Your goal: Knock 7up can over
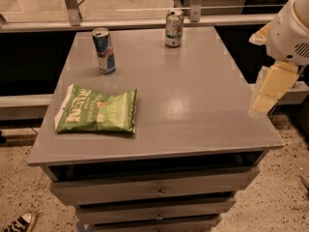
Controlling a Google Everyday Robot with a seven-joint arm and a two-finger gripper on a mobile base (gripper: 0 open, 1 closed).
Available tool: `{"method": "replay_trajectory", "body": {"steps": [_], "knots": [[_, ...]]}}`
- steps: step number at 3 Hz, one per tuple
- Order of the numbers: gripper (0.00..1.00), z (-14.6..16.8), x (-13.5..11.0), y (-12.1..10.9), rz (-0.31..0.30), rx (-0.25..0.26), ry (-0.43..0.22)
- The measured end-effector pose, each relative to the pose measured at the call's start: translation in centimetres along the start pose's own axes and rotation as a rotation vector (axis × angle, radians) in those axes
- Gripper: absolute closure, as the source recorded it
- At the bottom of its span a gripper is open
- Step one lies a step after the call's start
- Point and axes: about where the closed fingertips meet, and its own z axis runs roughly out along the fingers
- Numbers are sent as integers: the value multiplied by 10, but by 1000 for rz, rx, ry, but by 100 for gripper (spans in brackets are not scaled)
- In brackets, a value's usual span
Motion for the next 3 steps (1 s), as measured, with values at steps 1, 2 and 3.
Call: {"method": "replay_trajectory", "body": {"steps": [1,2,3], "knots": [[0,27,-11,-51,22,54,-109],[0,56,-36,-127,71,145,-278],[0,56,-36,-128,78,148,-287]]}}
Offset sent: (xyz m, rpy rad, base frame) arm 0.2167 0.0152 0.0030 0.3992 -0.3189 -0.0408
